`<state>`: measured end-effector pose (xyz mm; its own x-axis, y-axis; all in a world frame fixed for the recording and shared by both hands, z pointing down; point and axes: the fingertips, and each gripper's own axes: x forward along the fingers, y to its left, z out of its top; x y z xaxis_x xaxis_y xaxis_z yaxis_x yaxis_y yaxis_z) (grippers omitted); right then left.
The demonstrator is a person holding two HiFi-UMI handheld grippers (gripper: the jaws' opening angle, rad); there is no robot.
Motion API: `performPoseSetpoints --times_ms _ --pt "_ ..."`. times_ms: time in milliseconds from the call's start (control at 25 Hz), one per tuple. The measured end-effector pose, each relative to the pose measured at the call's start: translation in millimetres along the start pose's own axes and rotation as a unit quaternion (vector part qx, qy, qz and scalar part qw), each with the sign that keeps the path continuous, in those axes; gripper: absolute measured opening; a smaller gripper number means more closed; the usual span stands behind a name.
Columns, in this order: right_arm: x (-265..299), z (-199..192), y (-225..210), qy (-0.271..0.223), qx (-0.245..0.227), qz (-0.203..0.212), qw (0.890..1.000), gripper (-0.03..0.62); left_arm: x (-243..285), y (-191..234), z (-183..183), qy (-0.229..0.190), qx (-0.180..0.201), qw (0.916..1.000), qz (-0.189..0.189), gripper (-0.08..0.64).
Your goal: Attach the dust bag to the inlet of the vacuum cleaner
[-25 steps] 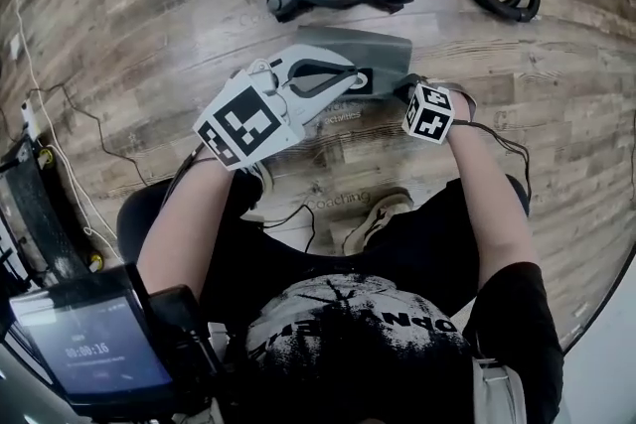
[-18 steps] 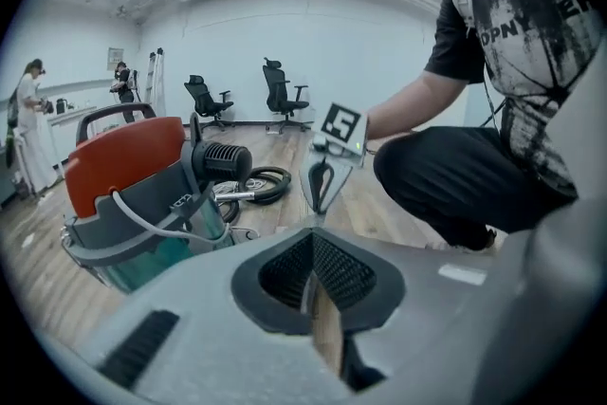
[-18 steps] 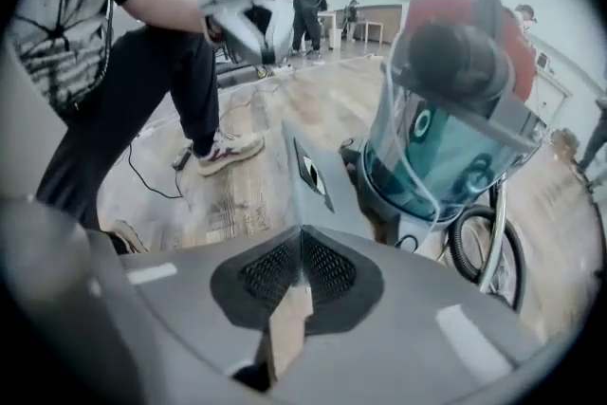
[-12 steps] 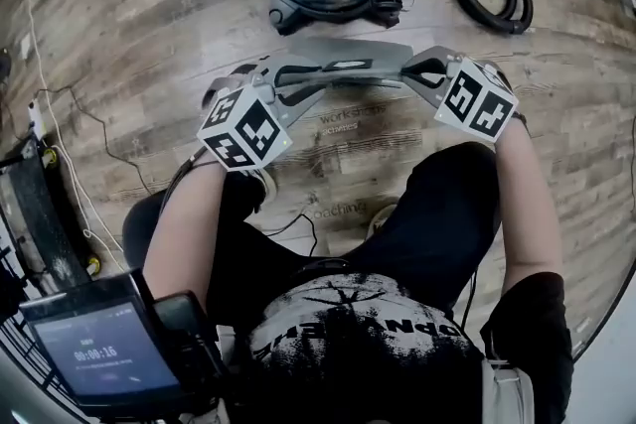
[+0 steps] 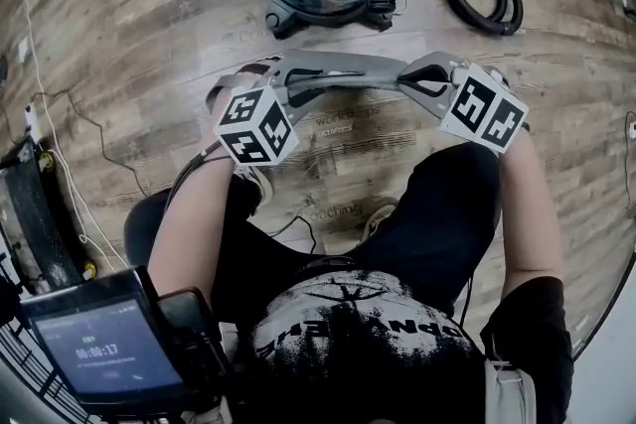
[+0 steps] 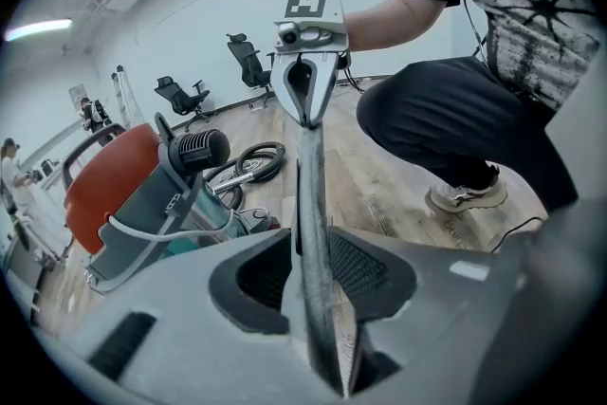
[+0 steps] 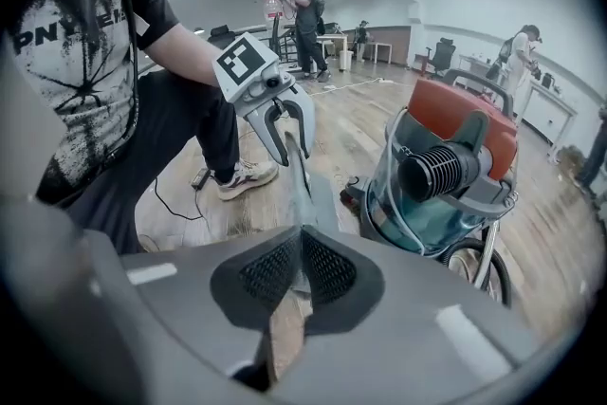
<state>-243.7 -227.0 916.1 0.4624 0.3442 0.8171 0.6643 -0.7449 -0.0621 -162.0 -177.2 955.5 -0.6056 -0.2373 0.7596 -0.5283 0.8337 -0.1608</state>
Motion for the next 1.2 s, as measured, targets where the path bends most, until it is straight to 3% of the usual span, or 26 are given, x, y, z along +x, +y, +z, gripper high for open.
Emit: performPoseSetpoints --times_ms 120,440,560,680,760,840,960,1200 --pt "-6 2 -2 -0.003 0.001 0.000 1.000 0.009 0 3 3 0.000 0.000 1.0000 0.005 0.040" --pt "-20 2 -15 -0.015 0.000 -0.050 0.999 0.033 -9 18 21 -0.007 0.010 0.9996 0.024 0.028" --pt "-31 15 -14 -0.033 -0.008 -0.064 0.997 0.182 -17 27 32 -0.006 0.022 0.9994 0.028 0.028" --pt "-29 37 -10 -0.046 -0.027 -0.066 0.996 0.219 -26 45 49 -0.014 0.028 0.9988 0.038 0.028" --pt "-23 43 -14 -0.030 -0.052 -0.092 0.994 0.222 -26 49 62 -0.021 0.038 0.9983 0.039 0.028" --pt "-21 44 -25 -0.005 -0.080 -0.135 0.988 0.216 -24 50 74 -0.028 0.046 0.9979 0.036 0.028" --pt "-24 41 -36 0.020 -0.095 -0.175 0.980 0.075 -20 52 82 -0.033 0.052 0.9976 0.032 0.026" --pt "-29 36 -47 0.044 -0.107 -0.197 0.973 0.035 -18 63 88 -0.033 0.060 0.9969 0.039 0.028"
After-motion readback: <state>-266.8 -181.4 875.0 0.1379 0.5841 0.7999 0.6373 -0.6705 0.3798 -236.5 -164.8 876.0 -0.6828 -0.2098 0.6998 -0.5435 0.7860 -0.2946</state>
